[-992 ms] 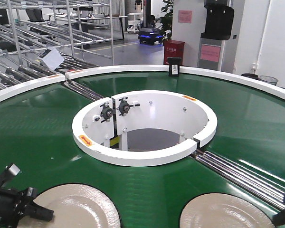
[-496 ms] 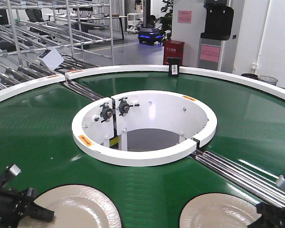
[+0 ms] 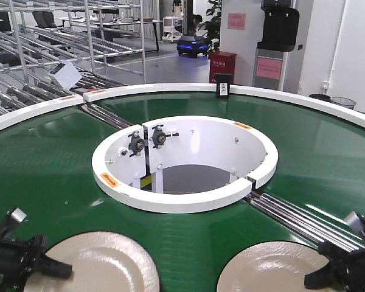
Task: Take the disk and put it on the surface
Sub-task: 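Close left and right grippers on the rims of the beige plates, then lift both plates upright off the green table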
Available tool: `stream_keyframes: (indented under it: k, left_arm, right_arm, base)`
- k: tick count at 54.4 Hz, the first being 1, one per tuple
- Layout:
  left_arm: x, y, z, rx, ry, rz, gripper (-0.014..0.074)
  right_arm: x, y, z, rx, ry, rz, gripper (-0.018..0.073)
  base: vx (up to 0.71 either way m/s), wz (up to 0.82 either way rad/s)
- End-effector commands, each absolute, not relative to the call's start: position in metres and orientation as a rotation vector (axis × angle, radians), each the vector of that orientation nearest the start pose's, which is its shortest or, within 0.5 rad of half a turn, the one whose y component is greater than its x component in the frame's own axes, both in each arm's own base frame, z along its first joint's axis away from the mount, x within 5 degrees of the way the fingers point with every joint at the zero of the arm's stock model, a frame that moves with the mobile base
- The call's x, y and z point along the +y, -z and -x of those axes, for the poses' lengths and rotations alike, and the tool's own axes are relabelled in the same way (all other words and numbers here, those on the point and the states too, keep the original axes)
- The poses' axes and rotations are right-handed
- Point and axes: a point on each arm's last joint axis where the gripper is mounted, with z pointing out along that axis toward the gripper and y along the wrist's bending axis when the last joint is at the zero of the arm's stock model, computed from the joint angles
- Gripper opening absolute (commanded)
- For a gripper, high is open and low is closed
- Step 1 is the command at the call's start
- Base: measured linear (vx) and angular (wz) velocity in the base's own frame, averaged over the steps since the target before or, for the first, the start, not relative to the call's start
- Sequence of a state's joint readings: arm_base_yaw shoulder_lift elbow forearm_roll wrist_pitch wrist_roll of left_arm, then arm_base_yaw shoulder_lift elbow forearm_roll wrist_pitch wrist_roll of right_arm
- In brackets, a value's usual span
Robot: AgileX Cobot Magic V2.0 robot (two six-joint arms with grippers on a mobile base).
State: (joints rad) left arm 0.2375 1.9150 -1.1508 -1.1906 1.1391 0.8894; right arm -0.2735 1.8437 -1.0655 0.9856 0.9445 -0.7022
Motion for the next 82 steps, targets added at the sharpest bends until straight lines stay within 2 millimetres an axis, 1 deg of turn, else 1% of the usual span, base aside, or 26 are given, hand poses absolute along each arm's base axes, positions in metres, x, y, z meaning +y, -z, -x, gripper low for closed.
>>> stream_keyframes:
  k: [1,4,9,13,19,23,27,32,36,40,44,82]
  left_arm:
    - [-0.002,-0.237,-0.36,2.259,1.472,0.064,-0.0001]
    - [-0.003,-0.243,-0.36,2.233,1.469,0.077,-0.0001]
    - [-0.007,-0.256,-0.359,2.217,1.456,0.151,-0.0001]
    - [-0.015,-0.271,-0.355,2.21,1.435,0.186,-0.0001]
    - [-0.033,-0.293,-0.347,2.178,1.391,0.15,-0.0001]
    - [-0.048,-0.308,-0.341,2.15,1.381,0.132,-0.0001]
    - [-0.061,-0.322,-0.334,2.136,1.406,0.185,-0.0001]
    - [-0.076,-0.336,-0.323,2.142,1.492,0.288,-0.0001]
    - [-0.087,-0.343,-0.317,2.139,1.506,0.3,-0.0001]
    - [-0.095,-0.347,-0.314,2.134,1.499,0.32,-0.0001]
    - [-0.097,-0.348,-0.314,2.128,1.488,0.346,-0.0001]
    - [-0.096,-0.348,-0.315,2.121,1.48,0.356,-0.0001]
  right_arm:
    - [-0.024,-0.234,-0.344,2.478,-1.056,-0.214,-0.0008]
    - [-0.023,-0.258,-0.344,2.418,-1.066,-0.231,-0.0008]
    - [-0.02,-0.297,-0.344,2.319,-1.105,-0.249,-0.0008]
    - [-0.013,-0.331,-0.343,2.249,-1.097,-0.203,-0.0008]
    - [0.002,-0.375,-0.339,2.169,-1.119,-0.172,-0.0008]
    - [0.016,-0.399,-0.339,2.13,-1.149,-0.148,-0.0008]
    - [0.028,-0.422,-0.339,2.093,-1.186,-0.146,-0.0008]
    - [0.042,-0.445,-0.336,2.051,-1.235,-0.147,-0.0008]
    - [0.052,-0.459,-0.333,2.02,-1.248,-0.113,-0.0008]
    - [0.056,-0.467,-0.332,1.995,-1.247,-0.094,-0.0008]
    - [0.056,-0.47,-0.331,1.982,-1.26,-0.1,-0.0008]
    - [0.056,-0.47,-0.331,1.988,-1.255,-0.094,-0.0008]
  base:
    - [0.0,0.0]
    - [0.0,0.0]
    - [0.0,0.0]
    - [0.0,0.0]
    - [0.0,0.0]
    - [0.0,0.0]
    - [0.0,0.0]
    - [0.0,0.0]
    - [0.0,0.0]
    - [0.0,0.0]
    - [0.0,0.0]
    - [0.0,0.0]
